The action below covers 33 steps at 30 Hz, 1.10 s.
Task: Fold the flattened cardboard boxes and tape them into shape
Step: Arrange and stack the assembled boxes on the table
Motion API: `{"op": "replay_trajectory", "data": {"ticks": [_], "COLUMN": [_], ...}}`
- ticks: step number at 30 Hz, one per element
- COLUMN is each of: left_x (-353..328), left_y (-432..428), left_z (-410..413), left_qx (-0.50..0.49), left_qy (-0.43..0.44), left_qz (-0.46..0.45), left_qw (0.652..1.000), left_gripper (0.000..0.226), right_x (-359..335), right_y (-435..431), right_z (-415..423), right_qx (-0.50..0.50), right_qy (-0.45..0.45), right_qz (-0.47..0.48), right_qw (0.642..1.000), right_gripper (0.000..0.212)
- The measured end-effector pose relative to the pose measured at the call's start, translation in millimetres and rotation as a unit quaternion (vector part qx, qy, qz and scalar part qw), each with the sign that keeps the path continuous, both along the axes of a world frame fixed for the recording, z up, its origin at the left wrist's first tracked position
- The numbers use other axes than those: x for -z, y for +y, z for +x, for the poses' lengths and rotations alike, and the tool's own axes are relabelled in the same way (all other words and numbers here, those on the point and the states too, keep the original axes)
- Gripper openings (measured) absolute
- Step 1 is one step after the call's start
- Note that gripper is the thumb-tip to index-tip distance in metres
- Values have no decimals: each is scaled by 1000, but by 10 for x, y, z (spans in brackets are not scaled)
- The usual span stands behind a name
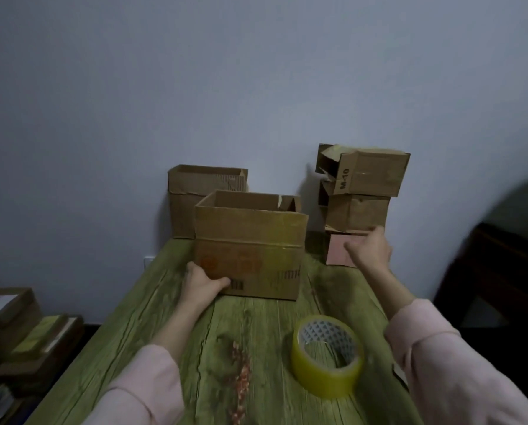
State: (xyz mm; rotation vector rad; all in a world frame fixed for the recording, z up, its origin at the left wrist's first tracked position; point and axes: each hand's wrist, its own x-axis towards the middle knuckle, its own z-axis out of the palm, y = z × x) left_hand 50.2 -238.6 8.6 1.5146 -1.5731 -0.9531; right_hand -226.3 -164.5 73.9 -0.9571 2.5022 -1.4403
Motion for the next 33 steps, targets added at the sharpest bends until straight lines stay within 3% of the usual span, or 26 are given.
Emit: {"op": "replay_trajectory", "data": {"ticks": [2, 7, 10, 14, 17, 22, 25, 28, 33], "left_x": [-2, 72, 84, 84, 72, 7, -55, -140, -324], "left_y": [-20, -102, -132, -174, -169, -142, -179, -197, 14], "left_z": [-53, -147, -202, -274, -356, -409, -327, -262, -286], "left_qx": [4, 13, 9, 0, -7, -10, -35, -62, -106], "left_qy": [2, 26, 24, 17, 11, -31, -40, -42, -9], "left_qz": [-2, -8, -10, -11, -10, 18, 29, 33, -13], "left_qw": [1000, 1000, 1000, 1000, 1000, 999, 998, 997, 994], "left_gripper": [75, 78, 79, 80, 80, 84, 86, 89, 81], "right_x": [43, 57, -44, -342, -584, -753, -812, -859, -905], "right_y": [-85, -299, -354, -334, -330, -380, -400, -404, -290], "right_z": [-183, -338, -320, -400, -547, -848, -938, -939, -857], "right_qx": [32, 2, 14, 19, -2, -56, -92, -69, -30], "right_qy": [9, 21, 27, 101, 82, 109, 135, 131, 125], "right_qz": [12, -34, -93, -184, -215, -192, -172, -188, -262], "right_qw": [999, 999, 995, 978, 973, 974, 971, 971, 957], "right_gripper": [73, 114, 126, 115, 108, 100, 82, 63, 56]}}
